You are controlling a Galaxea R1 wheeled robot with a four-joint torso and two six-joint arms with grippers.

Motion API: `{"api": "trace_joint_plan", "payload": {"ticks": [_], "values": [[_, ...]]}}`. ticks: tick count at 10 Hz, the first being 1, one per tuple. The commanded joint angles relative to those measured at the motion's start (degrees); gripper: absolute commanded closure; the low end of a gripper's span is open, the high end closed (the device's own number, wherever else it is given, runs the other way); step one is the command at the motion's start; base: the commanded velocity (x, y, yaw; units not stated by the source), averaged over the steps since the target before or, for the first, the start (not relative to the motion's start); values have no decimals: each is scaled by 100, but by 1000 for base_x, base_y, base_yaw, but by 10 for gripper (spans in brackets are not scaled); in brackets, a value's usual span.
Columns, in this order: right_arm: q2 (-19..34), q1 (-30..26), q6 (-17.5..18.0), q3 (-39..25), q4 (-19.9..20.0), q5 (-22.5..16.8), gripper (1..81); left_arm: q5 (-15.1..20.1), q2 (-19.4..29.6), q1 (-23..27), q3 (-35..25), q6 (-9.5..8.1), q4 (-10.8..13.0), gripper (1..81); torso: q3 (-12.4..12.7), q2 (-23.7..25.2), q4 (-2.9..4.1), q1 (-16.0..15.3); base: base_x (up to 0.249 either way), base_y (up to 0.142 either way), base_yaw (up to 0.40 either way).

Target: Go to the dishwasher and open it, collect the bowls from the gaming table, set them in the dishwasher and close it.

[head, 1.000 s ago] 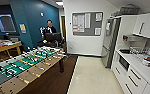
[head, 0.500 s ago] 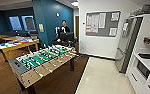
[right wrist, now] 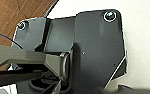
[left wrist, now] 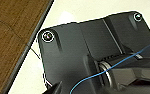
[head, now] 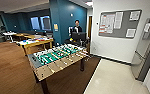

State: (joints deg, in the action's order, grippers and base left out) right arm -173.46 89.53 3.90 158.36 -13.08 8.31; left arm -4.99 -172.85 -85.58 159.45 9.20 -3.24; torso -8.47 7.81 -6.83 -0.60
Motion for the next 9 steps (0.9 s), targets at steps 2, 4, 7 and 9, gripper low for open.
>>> {"api": "trace_joint_plan", "payload": {"ticks": [2,4,7,9], "values": [[-25,-255,-30,-16,25,-260,10,278,5,274,16,38,25,10,0,0,0,0,0,0,367],[-25,-246,-30,-8,34,-260,10,279,-22,274,16,82,26,10,0,0,0,0,0,0,367],[-25,-255,-30,-16,34,-269,10,278,-13,274,16,90,25,10,0,0,0,0,0,0,367],[-33,-246,-30,-16,34,-269,10,270,-22,274,16,90,26,10,0,2,0,2,0,0,367]]}}
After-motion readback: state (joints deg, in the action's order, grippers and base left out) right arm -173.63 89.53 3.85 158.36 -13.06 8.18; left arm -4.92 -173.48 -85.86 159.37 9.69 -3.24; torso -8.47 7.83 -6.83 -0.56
